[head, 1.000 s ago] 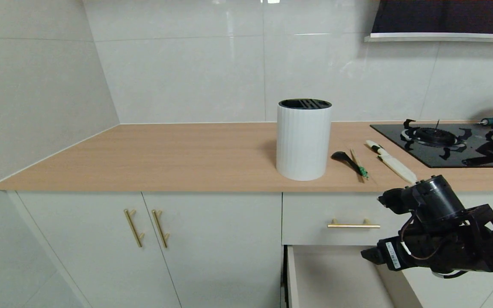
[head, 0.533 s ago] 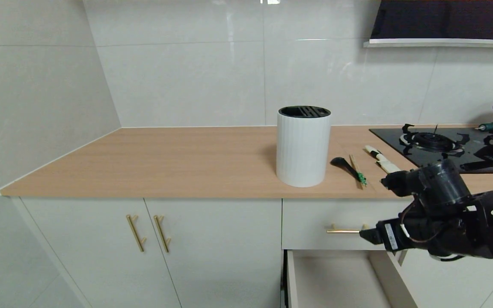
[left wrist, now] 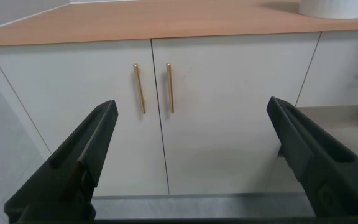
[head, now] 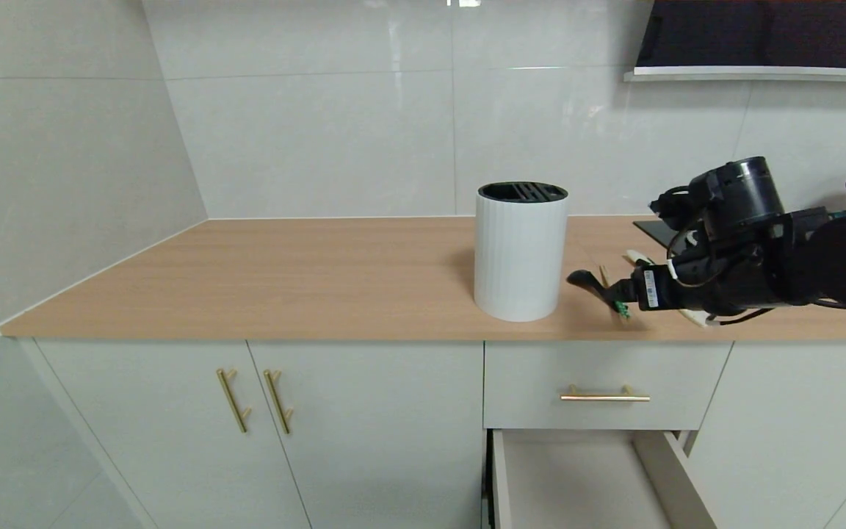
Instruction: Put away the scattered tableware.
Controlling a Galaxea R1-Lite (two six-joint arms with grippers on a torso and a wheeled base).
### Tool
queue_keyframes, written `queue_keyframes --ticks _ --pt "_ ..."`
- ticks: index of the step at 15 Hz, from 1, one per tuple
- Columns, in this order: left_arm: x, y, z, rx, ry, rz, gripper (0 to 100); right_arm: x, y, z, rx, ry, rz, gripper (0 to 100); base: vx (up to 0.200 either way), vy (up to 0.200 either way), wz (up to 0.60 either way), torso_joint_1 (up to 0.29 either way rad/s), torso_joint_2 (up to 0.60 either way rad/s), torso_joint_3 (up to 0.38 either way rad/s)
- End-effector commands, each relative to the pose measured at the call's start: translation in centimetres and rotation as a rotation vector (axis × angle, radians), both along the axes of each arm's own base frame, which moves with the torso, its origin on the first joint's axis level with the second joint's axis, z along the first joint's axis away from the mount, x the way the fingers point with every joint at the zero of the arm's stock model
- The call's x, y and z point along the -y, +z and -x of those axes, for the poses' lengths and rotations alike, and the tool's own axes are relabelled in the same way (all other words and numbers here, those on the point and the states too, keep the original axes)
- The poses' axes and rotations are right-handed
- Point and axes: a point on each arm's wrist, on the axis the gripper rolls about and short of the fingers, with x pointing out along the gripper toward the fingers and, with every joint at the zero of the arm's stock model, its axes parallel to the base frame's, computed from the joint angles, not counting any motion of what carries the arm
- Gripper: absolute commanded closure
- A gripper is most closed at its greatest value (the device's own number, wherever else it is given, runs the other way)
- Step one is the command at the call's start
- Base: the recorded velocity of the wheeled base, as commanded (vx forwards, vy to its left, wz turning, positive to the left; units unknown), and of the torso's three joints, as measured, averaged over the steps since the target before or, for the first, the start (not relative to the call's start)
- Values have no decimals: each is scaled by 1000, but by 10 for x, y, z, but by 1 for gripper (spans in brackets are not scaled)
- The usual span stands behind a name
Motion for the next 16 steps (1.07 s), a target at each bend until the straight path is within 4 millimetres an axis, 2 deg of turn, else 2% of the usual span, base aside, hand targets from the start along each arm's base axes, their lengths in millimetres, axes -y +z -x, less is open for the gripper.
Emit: queue_keyframes --ticks 1,4,5,10,13,16 --pt "0 0 0 0 1 0 0 -5 -15 -24 -86 -20 16 0 0 0 0 0 0 0" --pt "0 0 0 0 1 0 0 -4 -25 -37 -137 -74 -5 0 0 0 0 0 0 0" --pt "0 0 0 0 1 0 0 -6 -34 -42 -150 -108 -5 0 0 0 0 0 0 0" --pt "0 0 0 0 1 0 0 -11 -46 -62 -137 -197 -23 0 0 0 0 0 0 0" --pt "0 0 0 0 1 0 0 -13 -55 -70 -130 -201 -21 0 0 0 0 0 0 0" --pt "0 0 0 0 1 0 0 -11 -57 -72 -122 -207 -25 0 0 0 0 0 0 0"
